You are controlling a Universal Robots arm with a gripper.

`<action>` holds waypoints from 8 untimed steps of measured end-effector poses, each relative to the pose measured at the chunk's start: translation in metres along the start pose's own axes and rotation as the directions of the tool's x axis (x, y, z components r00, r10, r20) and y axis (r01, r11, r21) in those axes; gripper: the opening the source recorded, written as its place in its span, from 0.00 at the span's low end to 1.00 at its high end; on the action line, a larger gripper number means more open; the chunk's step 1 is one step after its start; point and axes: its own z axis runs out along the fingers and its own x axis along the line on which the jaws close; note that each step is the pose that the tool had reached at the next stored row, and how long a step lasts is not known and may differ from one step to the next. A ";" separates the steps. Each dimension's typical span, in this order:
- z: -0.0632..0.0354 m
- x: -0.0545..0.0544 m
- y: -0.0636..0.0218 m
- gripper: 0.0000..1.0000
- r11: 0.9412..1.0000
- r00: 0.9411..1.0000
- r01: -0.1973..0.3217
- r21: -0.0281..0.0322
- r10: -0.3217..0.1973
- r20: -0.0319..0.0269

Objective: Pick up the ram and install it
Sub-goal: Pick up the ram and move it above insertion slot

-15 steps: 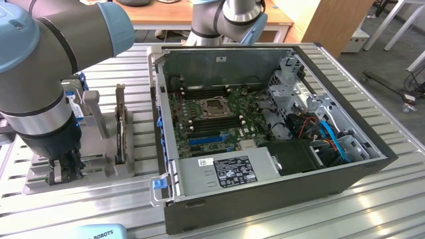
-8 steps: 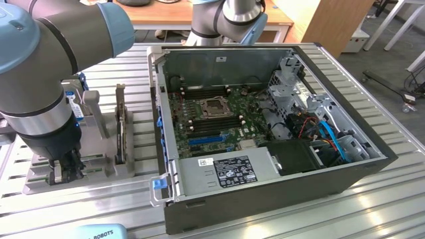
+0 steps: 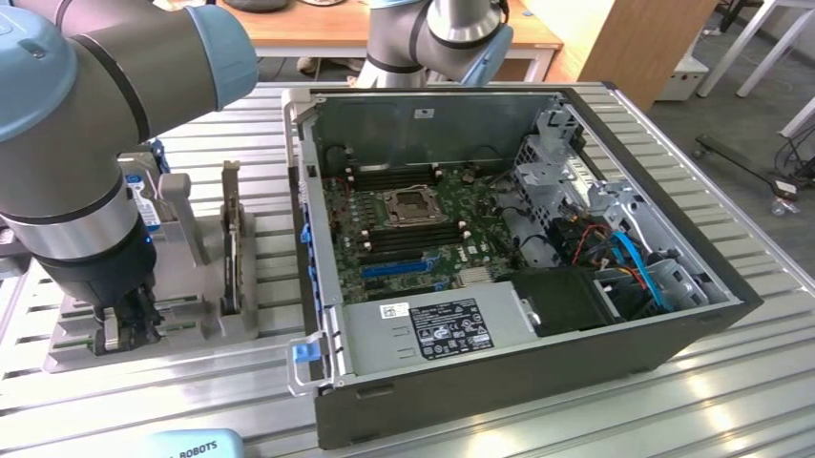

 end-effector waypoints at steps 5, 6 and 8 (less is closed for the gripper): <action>0.0000 0.000 0.0000 0.27 1.000 1.000 0.000 0.000 0.000 0.000; 0.0000 0.000 0.0000 0.27 1.000 1.000 0.000 0.000 0.000 0.000; 0.0000 0.000 0.0000 0.27 1.000 1.000 0.000 0.000 0.000 0.000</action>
